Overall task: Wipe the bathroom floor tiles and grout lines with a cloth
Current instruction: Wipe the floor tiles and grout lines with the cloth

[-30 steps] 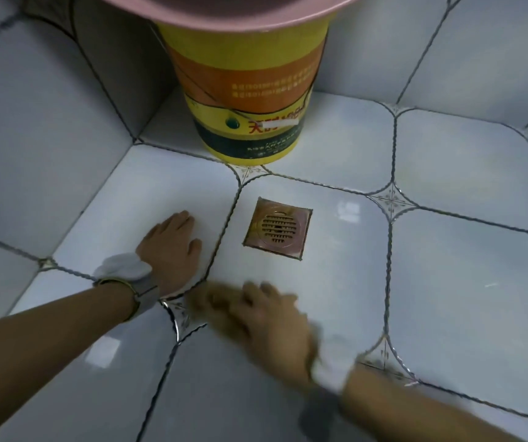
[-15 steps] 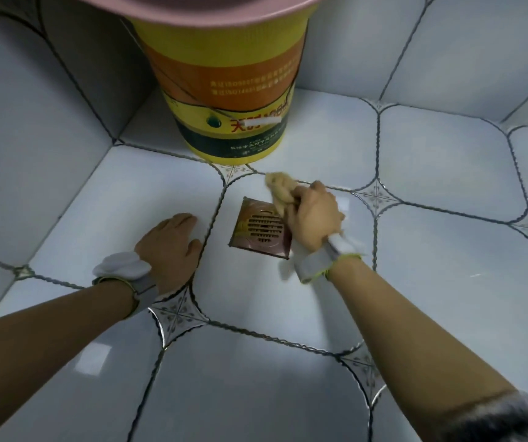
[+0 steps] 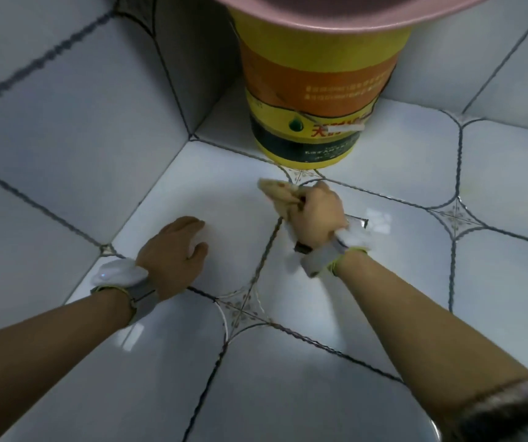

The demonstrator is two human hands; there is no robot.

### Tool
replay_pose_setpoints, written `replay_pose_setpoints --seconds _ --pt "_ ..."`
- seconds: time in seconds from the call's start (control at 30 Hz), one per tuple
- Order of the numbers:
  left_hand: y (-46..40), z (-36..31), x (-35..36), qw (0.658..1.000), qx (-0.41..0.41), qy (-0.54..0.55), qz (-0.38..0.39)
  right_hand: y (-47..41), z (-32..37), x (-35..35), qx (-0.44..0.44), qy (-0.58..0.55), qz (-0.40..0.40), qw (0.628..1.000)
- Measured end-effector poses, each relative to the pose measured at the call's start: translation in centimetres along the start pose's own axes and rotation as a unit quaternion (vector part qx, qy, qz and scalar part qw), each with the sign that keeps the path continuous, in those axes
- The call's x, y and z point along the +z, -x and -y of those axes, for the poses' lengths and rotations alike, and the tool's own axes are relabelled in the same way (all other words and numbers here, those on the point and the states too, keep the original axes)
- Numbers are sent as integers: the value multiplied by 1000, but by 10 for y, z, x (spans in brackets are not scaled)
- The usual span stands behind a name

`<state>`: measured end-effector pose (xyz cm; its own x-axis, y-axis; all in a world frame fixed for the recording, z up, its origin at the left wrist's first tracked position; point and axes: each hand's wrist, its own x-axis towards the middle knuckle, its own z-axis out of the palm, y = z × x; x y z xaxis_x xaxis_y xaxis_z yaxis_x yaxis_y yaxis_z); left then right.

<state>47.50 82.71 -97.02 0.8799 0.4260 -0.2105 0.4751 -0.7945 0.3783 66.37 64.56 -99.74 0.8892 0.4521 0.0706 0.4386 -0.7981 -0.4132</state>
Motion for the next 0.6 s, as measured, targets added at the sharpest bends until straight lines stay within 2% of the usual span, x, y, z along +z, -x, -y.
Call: replay_pose_setpoints --seconds 0.07,0.13,0.17,0.23,0.33,0.4,0.47,0.53,0.6 --pt "3 9 -4 1000 -5 0 -10 -28 10 3 84 12 -3 996" --pt "6 23 -10 999 -22 7 -24 -20 31 12 79 27 15 996" --pt "5 29 -13 999 -32 9 -28 -2 40 17 50 23 25 998" --pt "6 35 -14 999 -44 9 -19 55 53 25 -68 -10 67 995" --pt "8 45 -14 998 -54 1 -14 151 68 20 -252 -82 198 944" --pt "6 48 -11 998 -50 13 -19 171 65 18 -312 -91 239 915" --pt "4 46 -11 998 -51 30 -37 144 60 20 -311 -103 229 916" --pt "3 44 -10 996 -56 50 -52 88 59 27 -290 -79 144 943" --pt "3 43 -7 994 -58 61 -67 20 57 30 -192 -36 47 980"
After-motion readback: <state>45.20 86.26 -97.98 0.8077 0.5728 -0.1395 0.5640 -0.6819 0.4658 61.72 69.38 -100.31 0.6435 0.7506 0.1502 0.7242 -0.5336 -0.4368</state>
